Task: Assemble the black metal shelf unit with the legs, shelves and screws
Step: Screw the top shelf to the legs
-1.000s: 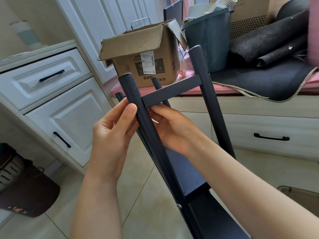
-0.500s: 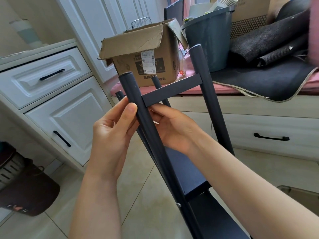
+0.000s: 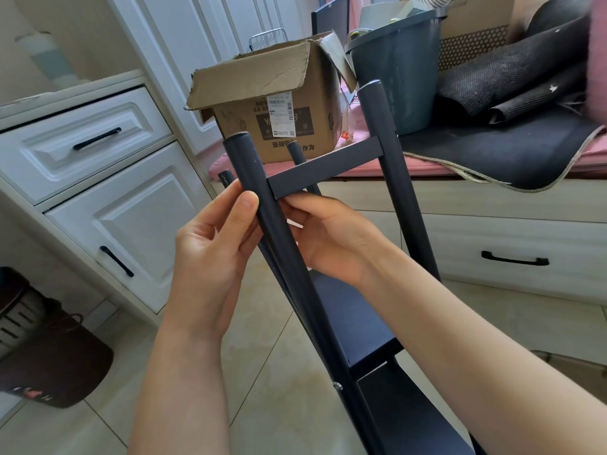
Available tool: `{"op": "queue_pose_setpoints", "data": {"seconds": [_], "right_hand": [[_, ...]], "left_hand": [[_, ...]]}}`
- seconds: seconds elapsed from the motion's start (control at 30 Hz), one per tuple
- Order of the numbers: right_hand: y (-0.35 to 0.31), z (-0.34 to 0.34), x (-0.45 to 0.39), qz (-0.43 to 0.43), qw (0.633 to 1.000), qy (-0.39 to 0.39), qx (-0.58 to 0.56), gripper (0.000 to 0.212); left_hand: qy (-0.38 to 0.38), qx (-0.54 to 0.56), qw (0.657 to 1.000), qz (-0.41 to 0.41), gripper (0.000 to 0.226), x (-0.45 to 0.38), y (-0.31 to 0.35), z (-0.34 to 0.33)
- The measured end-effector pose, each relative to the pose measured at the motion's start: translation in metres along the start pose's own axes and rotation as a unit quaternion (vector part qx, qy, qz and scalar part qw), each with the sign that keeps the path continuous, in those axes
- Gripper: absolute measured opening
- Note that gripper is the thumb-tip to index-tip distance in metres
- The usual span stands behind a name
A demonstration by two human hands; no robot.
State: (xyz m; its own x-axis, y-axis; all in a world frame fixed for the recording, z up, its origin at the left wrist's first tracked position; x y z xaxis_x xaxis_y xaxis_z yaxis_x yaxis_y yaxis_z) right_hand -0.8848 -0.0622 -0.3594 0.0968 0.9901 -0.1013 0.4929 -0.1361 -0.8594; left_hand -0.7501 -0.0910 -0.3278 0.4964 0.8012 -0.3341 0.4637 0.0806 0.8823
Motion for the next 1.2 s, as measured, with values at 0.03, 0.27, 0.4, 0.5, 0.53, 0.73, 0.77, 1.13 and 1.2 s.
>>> {"op": "queue_pose_setpoints", "data": {"seconds": [0.03, 0.27, 0.4, 0.5, 0.53, 0.73, 0.77, 1.13, 1.2], "right_hand": [[-0.0004, -0.0003, 0.0003, 0.001, 1.000, -0.003, -0.002, 0.012], [0.0022, -0.0014, -0.0003, -0.006, 1.000, -0.009, -0.001, 0.013], [0.0032, 0.0000, 0.0018, -0.013, 1.000, -0.020, -0.002, 0.012], [0.0033, 0.0012, 0.0013, -0.019, 1.000, -0.008, -0.005, 0.019], [0.0031, 0.0017, 0.0010, -0.020, 1.000, -0.004, -0.007, 0.021], [0.0022, 0.0020, 0.0016, -0.023, 1.000, 0.001, 0.014, 0.024], [0.0016, 0.0020, 0.0017, -0.023, 1.000, 0.001, 0.017, 0.023], [-0.0018, 0.0005, 0.0001, 0.007, 1.000, 0.011, 0.013, 0.017], [-0.0014, 0.0003, 0.0005, 0.003, 1.000, 0.011, 0.015, 0.017]], "left_hand": [[-0.001, 0.000, 1.000, 0.000, 0.043, 0.0002, 0.0002, -0.0002], [-0.007, -0.004, 1.000, 0.001, 0.049, 0.0003, 0.0003, 0.0021], [-0.010, -0.005, 1.000, -0.002, 0.054, 0.0001, 0.0004, 0.0018], [-0.015, -0.009, 1.000, -0.001, 0.056, 0.0004, 0.0009, 0.0022], [-0.016, -0.009, 1.000, -0.001, 0.056, 0.0005, 0.0009, 0.0022], [-0.017, -0.010, 1.000, -0.002, 0.055, 0.0005, 0.0009, 0.0025], [-0.016, -0.010, 1.000, -0.002, 0.055, 0.0003, 0.0010, 0.0025], [-0.014, -0.018, 1.000, -0.001, 0.049, -0.0003, 0.0003, 0.0033], [-0.015, -0.020, 1.000, 0.000, 0.047, -0.0003, 0.0001, 0.0037]]}}
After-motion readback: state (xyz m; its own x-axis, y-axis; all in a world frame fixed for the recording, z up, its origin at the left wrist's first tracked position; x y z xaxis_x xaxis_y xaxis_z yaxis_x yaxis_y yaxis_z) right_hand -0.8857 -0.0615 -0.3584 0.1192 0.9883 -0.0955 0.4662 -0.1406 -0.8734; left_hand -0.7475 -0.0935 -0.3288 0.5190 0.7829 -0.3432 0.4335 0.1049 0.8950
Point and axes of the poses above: each hand's wrist, its own x-axis away from the middle knuckle, its own z-axis out of the back of the hand, y = z × x, the point moved 2 cm from there along -x, towards the middle knuckle, and after that the axes turned 14 degrees about x, right-handed, at the moved point
